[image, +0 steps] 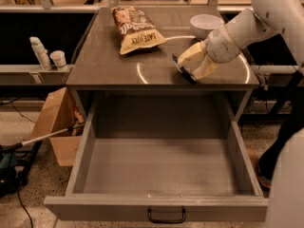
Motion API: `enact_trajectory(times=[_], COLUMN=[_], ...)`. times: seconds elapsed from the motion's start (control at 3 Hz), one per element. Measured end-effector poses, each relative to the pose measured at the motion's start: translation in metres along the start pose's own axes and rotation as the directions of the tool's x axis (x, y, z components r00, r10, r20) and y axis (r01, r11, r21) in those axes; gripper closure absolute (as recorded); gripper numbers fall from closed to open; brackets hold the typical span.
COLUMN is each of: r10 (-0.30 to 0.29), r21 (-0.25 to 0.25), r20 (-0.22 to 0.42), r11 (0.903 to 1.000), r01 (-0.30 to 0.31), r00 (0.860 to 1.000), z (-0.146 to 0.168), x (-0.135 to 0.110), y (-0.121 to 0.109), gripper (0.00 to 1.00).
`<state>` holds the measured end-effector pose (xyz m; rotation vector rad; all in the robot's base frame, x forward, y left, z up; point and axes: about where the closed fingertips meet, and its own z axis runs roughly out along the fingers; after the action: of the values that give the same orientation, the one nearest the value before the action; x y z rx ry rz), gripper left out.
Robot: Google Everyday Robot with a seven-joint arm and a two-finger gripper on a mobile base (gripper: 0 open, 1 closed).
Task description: Pick rxbar chocolate from top drawer and place on counter
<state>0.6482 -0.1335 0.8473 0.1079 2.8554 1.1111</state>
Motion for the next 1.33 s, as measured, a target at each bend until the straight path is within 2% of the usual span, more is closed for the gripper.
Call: enact_trajectory(times=[1.0,1.33], r10=[0.05,0.05], r21=[0.059,0.059], r20=[0.017,0.017], r11=[0.9969,0.9969], r01=[-0.051,-0.051], r00=[0.999,0.999], z=[0.027,0.027], x=[-0.028,-0.028], y=[0.002,0.002], gripper=[1.0,0.74])
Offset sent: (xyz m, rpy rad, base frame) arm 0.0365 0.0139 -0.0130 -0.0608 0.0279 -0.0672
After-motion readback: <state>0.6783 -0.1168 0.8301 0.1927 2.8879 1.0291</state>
